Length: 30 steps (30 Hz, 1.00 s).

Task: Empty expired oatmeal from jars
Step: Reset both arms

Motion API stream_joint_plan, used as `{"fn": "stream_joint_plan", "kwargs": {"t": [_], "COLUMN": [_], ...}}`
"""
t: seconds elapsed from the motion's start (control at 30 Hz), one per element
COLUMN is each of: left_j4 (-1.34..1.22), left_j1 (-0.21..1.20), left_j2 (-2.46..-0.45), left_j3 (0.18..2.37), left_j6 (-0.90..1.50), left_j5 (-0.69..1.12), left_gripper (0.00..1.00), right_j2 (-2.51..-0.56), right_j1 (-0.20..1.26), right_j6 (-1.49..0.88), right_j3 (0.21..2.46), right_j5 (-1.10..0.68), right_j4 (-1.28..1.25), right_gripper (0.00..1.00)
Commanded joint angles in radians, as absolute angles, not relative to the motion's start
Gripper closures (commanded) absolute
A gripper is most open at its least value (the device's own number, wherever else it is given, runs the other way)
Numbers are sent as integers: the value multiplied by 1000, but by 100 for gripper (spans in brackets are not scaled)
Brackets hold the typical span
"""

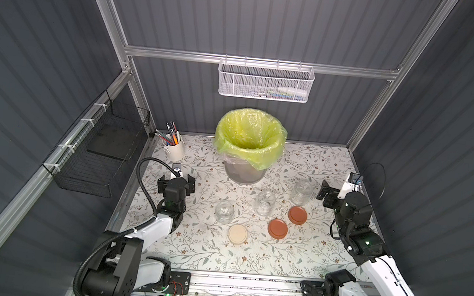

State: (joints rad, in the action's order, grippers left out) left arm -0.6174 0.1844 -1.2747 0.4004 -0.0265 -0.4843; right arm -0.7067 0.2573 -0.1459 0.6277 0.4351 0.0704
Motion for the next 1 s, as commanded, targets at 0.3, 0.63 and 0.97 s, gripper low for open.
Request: {"fn": "stream_joint_plan", "kwargs": {"t": [0.3, 0.63, 0.97], "left_j4": [-953, -1265, -1353], "left_j1": [121, 112, 112], "left_j2": [-1438, -1650, -1727], "left_j3": [315, 254, 251], "left_j6": [-10, -3, -15], "left_j5": [-328, -329, -313], "left_gripper": [0, 0, 0], "right_j2": [-846, -1136, -1348], "right_j1": [45, -75, -75], "right_j6": [-49, -82, -95], "right_j3": [459, 337, 219], "right_j5": [210, 98, 77], "right_j4": [-347, -692, -1077], "right_gripper": [1, 1, 1]}}
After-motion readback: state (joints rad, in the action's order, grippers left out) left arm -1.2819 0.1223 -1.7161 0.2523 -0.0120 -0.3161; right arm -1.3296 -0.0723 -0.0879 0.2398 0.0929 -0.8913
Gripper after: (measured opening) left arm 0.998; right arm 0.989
